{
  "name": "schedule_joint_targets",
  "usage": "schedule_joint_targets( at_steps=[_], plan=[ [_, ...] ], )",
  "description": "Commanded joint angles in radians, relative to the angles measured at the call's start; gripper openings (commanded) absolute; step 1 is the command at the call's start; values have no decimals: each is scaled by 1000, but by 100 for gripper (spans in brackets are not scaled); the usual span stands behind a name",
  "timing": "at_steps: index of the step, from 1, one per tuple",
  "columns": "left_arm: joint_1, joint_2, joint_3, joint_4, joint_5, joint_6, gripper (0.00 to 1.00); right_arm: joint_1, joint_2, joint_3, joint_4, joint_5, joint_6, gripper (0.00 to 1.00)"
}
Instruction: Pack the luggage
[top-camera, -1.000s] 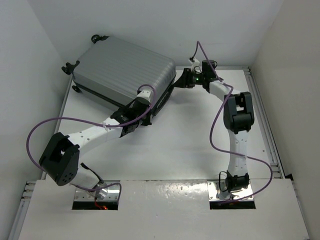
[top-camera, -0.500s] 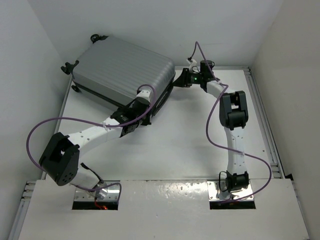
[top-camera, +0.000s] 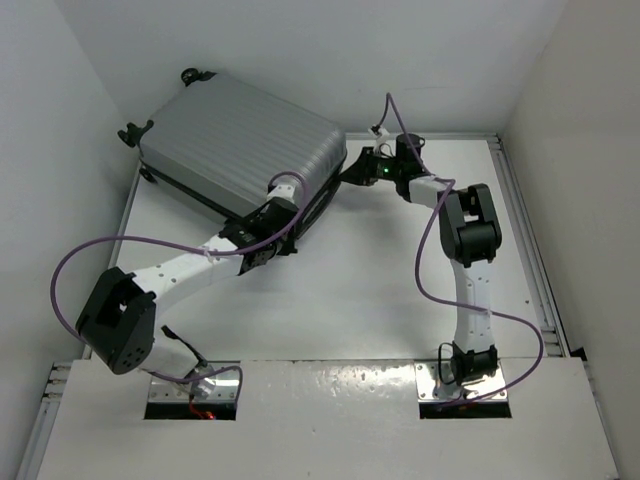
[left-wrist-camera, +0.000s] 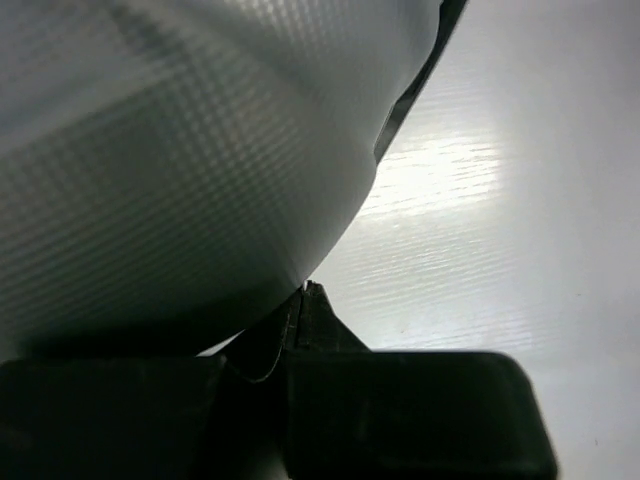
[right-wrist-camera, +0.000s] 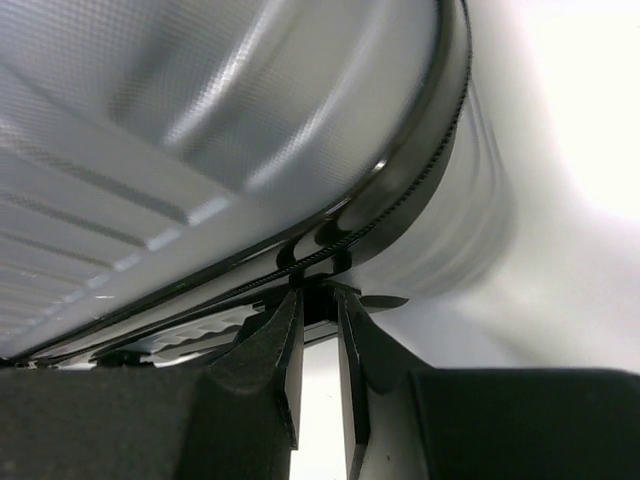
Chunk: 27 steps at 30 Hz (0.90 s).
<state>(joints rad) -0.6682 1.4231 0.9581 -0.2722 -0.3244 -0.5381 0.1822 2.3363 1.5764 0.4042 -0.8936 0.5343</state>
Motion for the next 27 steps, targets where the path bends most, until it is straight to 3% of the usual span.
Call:
schedule_joint_targets(
  at_steps=[1,11,18,23,27],
  plan=[
    [5,-38,59,99,-74,-78,0,158,-91,-129,96,-173,101,16],
    [24,-4,68,108,-128,-118,0,315,-222,-352,364,-150,332,13],
    [62,42,58,232,-160,-89,0,375,-287,-458,570,-126,518,12],
    [99,71,47,307,-102,-89,0,402,-348,-527,674,-156,559,12],
    [99,80,38,344,-102,-80,0,341,-451,-614,697,-214,533,13]
  ],
)
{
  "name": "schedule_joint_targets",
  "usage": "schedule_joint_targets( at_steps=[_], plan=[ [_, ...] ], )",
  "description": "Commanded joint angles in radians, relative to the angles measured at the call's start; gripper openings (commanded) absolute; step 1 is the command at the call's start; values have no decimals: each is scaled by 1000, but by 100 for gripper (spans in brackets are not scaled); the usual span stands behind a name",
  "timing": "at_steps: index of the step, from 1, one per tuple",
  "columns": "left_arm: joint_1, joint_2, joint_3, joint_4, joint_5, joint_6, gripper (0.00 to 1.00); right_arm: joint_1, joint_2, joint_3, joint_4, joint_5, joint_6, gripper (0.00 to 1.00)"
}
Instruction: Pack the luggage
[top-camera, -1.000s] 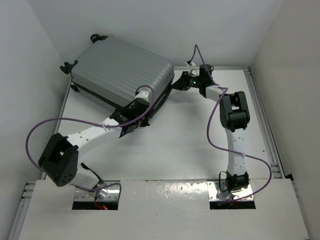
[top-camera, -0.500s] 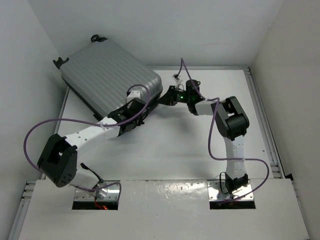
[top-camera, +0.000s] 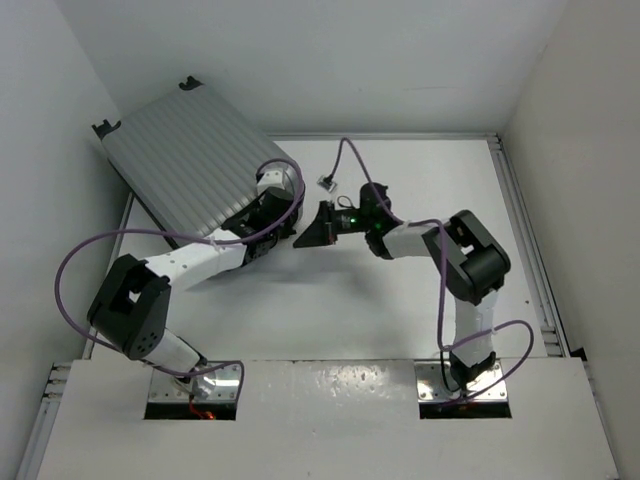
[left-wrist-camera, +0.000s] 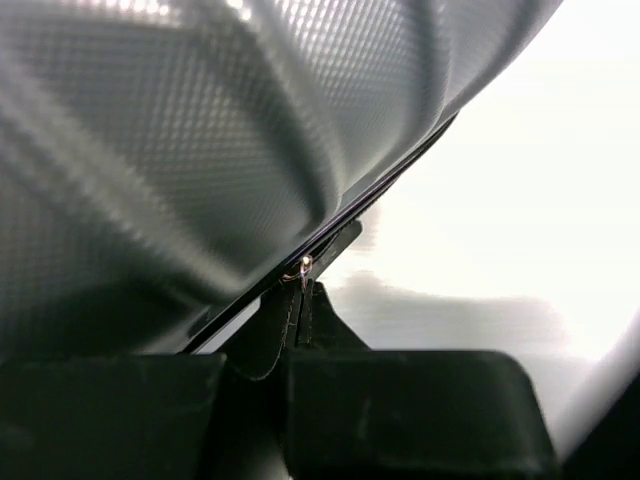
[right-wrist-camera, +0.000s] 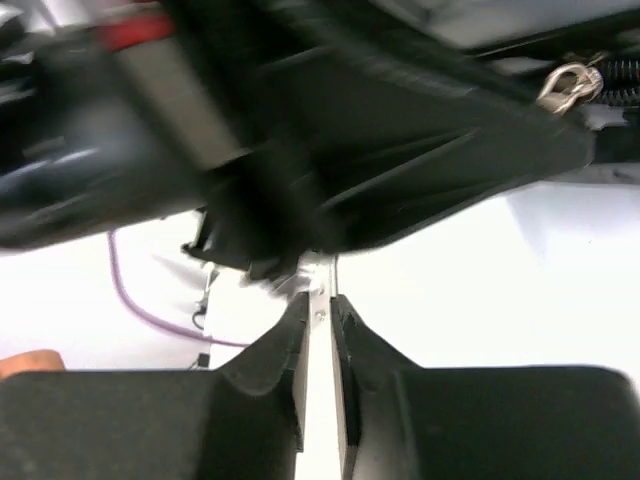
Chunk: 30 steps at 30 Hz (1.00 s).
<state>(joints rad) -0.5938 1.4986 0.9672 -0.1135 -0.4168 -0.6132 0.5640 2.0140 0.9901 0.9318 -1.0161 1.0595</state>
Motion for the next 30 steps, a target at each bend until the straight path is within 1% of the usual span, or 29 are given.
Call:
schedule_joint_targets(
  at_steps=[1,2,3,4,5,6,7,8,9,10,12,13,14,15,16,17,19,20,21,22,24,25,27,29,30],
  plan=[
    [25,5,28,186,-10,-5,0,-80,-152,-53,173,-93,7,15],
    [25,5,28,186,-10,-5,0,-99,-165,-70,171,-95,4,15],
    [25,5,28,186,-1,6,0,-171,-184,-76,158,-96,-15,17],
    [25,5,28,186,0,6,0,-194,-202,-77,142,-93,-22,17],
    [25,-4,37,186,9,18,0,-243,-213,-74,45,-87,-67,20],
    [25,-5,38,186,44,18,0,-262,-237,-71,0,-78,-137,25],
    [25,-5,50,186,71,36,14,-312,-242,-45,-40,-75,-171,29],
    [14,-17,50,186,97,59,25,-325,-247,-33,-186,-73,-246,38],
    [5,-34,50,176,137,79,35,-334,-267,-22,-250,-38,-339,42],
    [-7,-49,60,176,138,102,49,-355,-277,20,-313,-23,-389,45],
    [-56,-118,61,186,138,191,58,-358,-323,44,-552,49,-594,51],
    [-72,-141,61,186,138,226,62,-358,-333,60,-621,91,-633,51],
    [-89,-164,61,186,138,259,67,-360,-345,67,-637,100,-682,51],
    [-98,-185,61,160,163,318,67,-354,-350,68,-663,103,-703,51],
    [-98,-224,61,135,183,346,67,-375,-360,67,-678,112,-702,51],
    [-98,-242,74,70,196,401,67,-380,-362,70,-686,114,-702,51],
    [-98,-273,83,-6,249,475,62,-385,-386,64,-711,125,-714,51],
    [-98,-306,84,-40,260,507,57,-383,-391,42,-709,125,-724,51],
    [-98,-326,50,-81,275,570,52,-380,-399,33,-709,126,-749,51],
    [-98,-342,32,-104,289,601,46,-369,-420,25,-715,143,-777,51],
    [-98,-366,-18,-165,289,647,43,-365,-428,7,-735,146,-828,51],
    [-80,-367,-45,-181,302,664,42,-355,-426,5,-740,143,-837,51],
    [-60,-367,-68,-205,314,717,42,-355,-420,7,-731,128,-875,51],
    [-60,-367,-78,-216,326,765,40,-342,-408,5,-729,114,-917,53],
    [-60,-367,-105,-216,335,808,40,-336,-402,4,-722,99,-975,55]
  ],
)
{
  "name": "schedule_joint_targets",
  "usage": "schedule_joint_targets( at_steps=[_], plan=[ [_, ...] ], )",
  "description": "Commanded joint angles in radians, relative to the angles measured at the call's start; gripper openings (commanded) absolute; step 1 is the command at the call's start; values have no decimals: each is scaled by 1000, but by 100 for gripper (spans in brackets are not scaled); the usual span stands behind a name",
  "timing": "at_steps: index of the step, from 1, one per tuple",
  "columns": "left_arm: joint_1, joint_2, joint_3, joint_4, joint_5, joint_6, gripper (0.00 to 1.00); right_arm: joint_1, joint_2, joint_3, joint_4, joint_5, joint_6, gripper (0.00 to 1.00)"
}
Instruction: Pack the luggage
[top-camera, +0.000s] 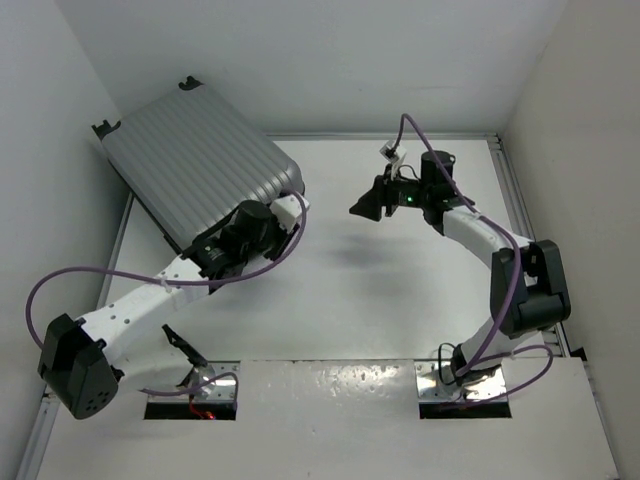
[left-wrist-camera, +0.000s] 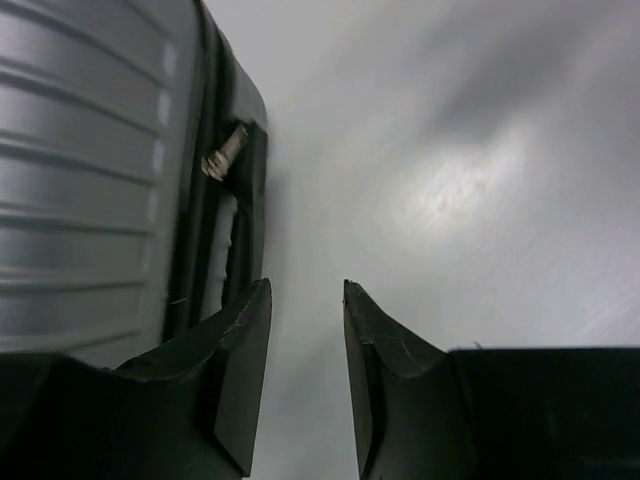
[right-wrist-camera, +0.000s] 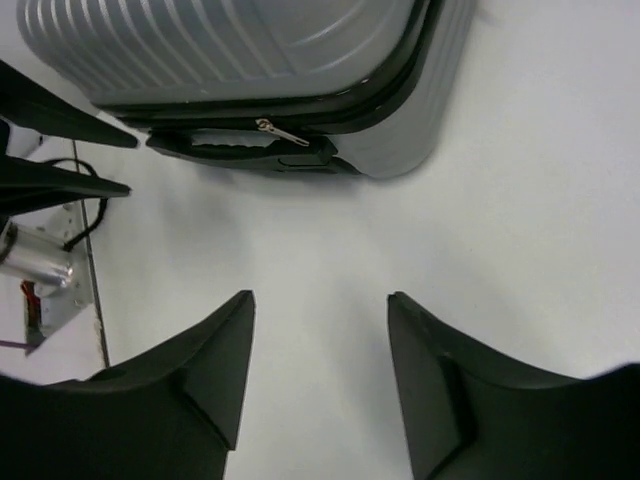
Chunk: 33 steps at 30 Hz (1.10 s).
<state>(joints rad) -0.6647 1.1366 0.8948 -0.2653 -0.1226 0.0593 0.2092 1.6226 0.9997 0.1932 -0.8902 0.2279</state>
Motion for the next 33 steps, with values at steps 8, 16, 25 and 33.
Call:
schedule_joint_targets(
  at_steps=[8,16,25,33],
  plan=[
    [95,103,-66,-17,95,240,47,38,181,63,324,-165,-64,65],
    [142,267,-36,-6,44,260,48,70,310,185,383,-162,-24,65],
    [186,206,-169,74,176,356,16,114,388,126,644,-279,-4,65],
    [252,183,-198,51,245,375,15,180,488,183,762,-314,20,65]
  ],
)
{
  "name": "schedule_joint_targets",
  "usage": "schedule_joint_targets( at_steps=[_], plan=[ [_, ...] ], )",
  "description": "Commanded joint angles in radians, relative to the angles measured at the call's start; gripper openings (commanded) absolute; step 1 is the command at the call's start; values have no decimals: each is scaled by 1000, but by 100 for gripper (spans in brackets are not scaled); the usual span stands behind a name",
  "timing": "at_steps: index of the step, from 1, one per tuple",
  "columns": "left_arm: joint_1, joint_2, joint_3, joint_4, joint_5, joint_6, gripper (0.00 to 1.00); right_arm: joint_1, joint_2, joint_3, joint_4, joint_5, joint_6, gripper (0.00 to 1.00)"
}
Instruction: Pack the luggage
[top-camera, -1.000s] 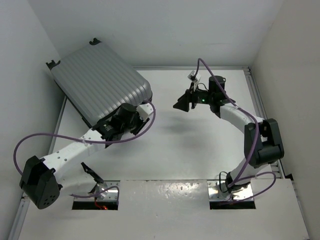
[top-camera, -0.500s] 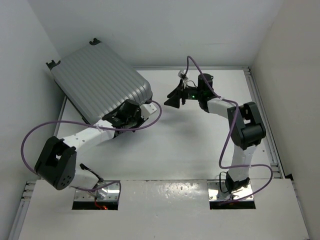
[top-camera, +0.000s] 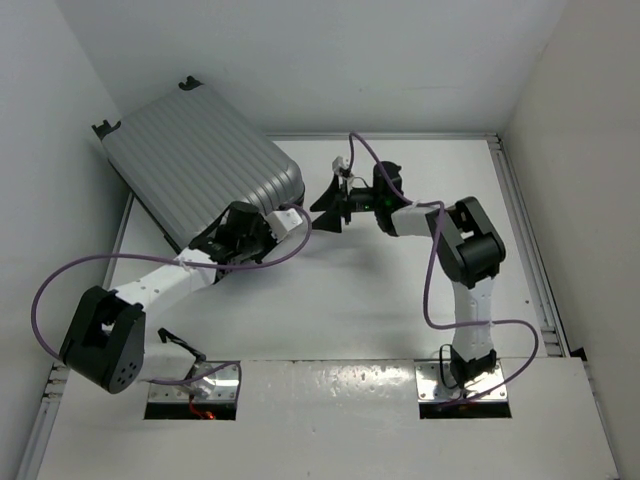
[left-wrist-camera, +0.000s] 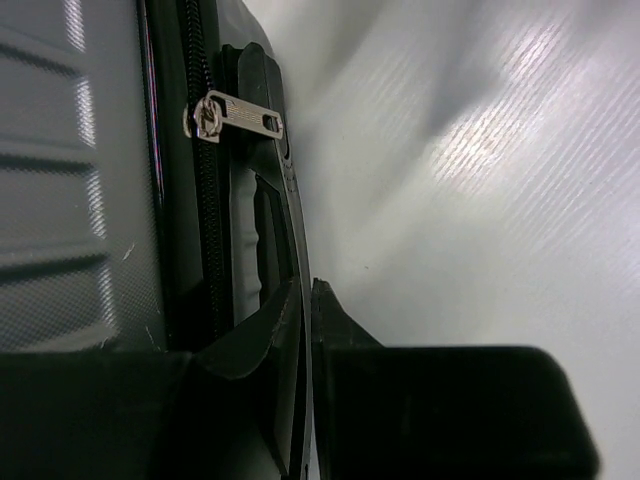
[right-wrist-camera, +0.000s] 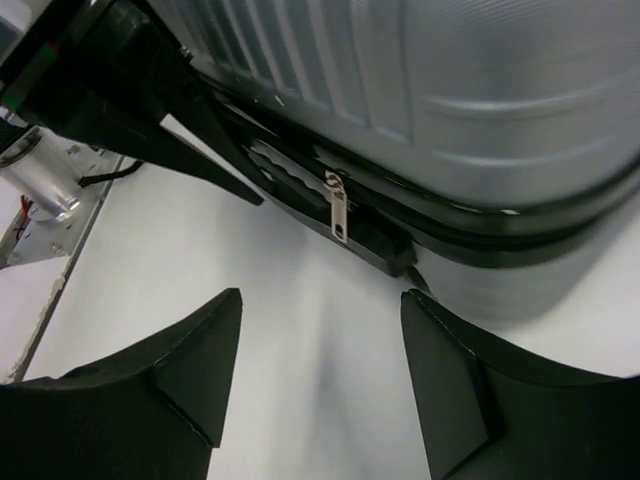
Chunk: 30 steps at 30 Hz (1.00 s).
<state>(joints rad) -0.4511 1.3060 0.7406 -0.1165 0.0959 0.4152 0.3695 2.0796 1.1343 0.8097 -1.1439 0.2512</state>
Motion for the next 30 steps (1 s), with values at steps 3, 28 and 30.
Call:
schedule_joint_targets(
  at_steps=[3,28,30],
  plan=[
    [49,13,-44,-98,48,31,13,45,86,110,177,-71,23,65],
    [58,-14,-92,-78,61,31,7,151,235,203,253,41,184,35],
    [58,-24,-101,-69,61,31,7,161,234,200,262,39,188,35]
  ],
)
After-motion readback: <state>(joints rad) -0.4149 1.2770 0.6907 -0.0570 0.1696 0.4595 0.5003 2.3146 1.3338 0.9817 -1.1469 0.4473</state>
